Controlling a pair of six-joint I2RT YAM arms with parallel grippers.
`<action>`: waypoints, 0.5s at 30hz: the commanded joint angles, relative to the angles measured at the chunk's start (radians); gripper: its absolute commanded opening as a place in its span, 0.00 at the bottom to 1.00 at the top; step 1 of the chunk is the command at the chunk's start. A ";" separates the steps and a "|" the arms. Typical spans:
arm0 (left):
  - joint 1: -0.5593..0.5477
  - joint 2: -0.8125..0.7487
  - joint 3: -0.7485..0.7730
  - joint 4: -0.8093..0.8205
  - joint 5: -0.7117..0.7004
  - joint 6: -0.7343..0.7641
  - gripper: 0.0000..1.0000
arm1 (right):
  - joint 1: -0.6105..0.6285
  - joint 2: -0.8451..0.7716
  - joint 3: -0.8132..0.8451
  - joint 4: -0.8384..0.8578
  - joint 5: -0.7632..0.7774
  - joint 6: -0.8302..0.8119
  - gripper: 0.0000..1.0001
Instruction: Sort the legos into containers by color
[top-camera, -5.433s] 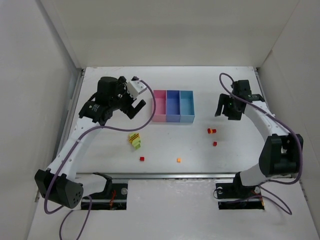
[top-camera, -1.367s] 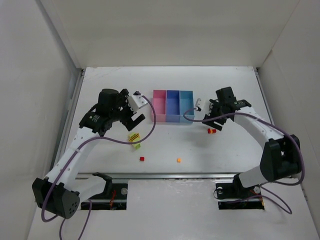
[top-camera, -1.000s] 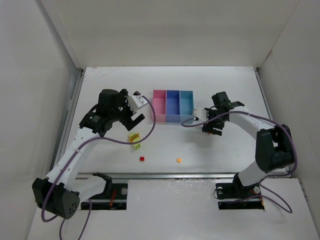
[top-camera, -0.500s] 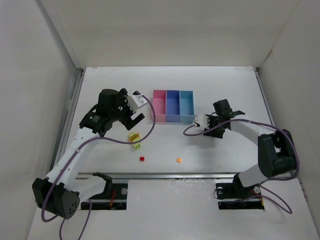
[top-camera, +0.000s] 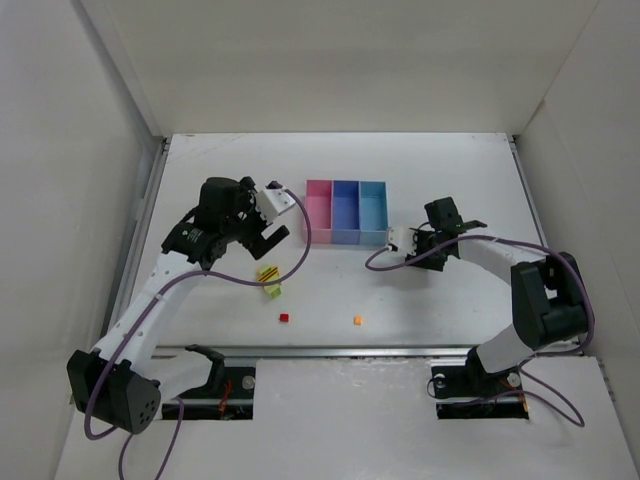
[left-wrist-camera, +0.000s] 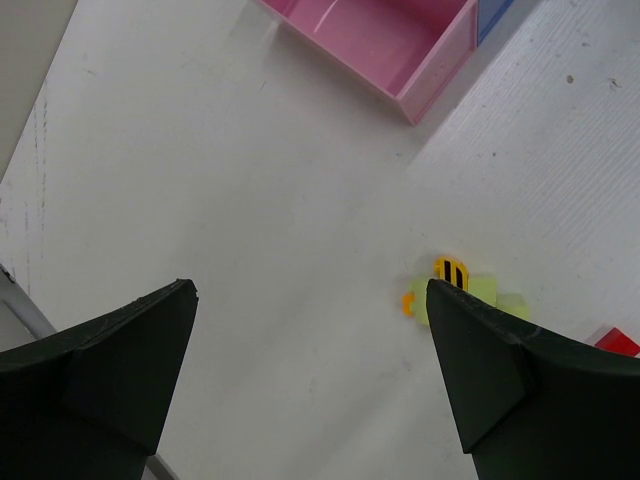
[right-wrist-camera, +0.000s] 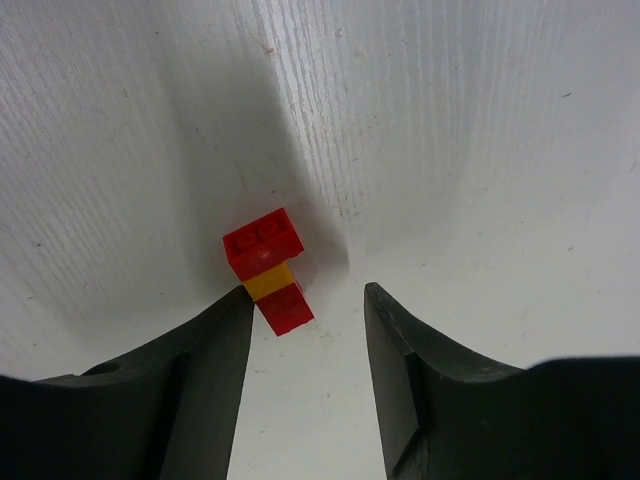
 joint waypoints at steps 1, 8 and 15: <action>-0.006 -0.005 0.034 0.016 -0.013 0.012 1.00 | -0.001 -0.022 0.002 0.037 -0.036 -0.021 0.53; -0.006 -0.005 0.024 0.016 -0.013 0.012 1.00 | -0.001 -0.013 0.002 0.037 -0.071 -0.021 0.26; -0.006 -0.005 0.014 0.016 -0.013 0.012 1.00 | -0.001 -0.013 0.022 0.017 -0.091 -0.010 0.12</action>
